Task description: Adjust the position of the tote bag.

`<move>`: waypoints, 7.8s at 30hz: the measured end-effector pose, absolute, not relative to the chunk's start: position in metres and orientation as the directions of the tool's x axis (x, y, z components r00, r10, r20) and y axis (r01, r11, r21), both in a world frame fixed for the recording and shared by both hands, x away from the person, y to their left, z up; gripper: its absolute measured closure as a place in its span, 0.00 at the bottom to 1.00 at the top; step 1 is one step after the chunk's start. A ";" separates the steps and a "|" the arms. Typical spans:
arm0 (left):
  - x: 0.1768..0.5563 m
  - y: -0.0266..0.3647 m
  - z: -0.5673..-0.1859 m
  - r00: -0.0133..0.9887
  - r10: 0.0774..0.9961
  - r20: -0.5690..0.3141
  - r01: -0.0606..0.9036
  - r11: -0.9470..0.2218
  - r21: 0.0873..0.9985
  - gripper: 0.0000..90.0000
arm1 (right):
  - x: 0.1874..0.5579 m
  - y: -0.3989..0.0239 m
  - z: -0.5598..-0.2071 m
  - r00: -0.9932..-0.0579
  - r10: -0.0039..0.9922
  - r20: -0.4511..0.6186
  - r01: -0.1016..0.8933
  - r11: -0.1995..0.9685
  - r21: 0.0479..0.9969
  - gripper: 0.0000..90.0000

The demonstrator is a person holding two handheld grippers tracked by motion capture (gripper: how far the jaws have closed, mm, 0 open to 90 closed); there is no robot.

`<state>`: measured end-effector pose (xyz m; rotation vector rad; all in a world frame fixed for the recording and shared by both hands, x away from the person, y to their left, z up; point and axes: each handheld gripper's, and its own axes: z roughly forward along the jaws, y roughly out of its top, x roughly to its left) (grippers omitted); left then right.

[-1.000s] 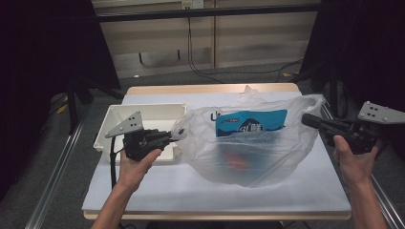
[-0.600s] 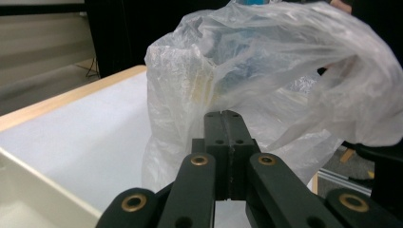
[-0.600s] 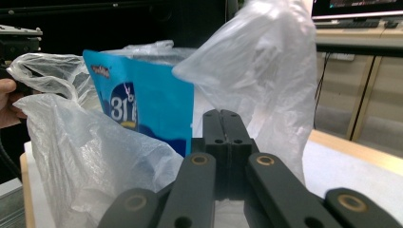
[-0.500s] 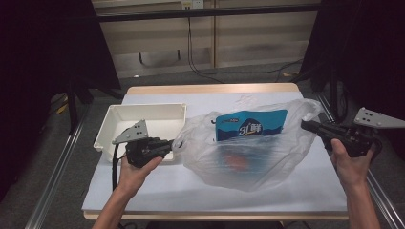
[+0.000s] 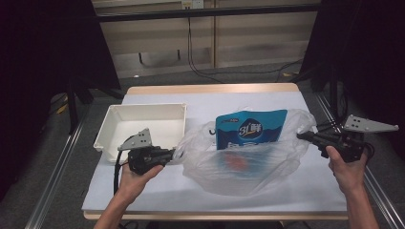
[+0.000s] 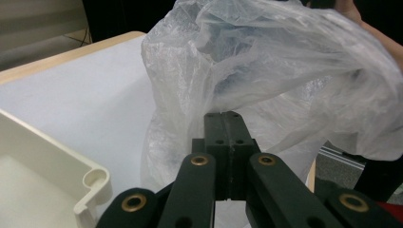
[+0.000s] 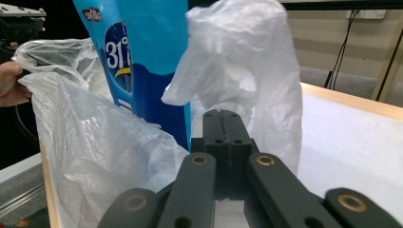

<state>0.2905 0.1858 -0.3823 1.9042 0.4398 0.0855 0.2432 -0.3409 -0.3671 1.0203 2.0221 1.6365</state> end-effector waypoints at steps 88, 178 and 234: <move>0.291 0.160 -0.473 0.923 0.372 -0.096 0.338 -0.667 0.664 1.00 | 0.254 -0.321 -0.485 -0.600 0.787 0.145 0.604 0.327 0.727 1.00; 0.321 0.096 -0.427 0.945 0.324 -0.037 0.253 -0.656 0.711 0.99 | 0.268 -0.276 -0.442 -0.715 0.696 0.066 0.509 0.453 0.732 1.00; 0.306 0.128 -0.460 0.953 0.277 0.123 0.185 -0.852 0.491 1.00 | 0.257 -0.322 -0.474 -0.574 0.818 -0.037 0.610 0.458 0.647 1.00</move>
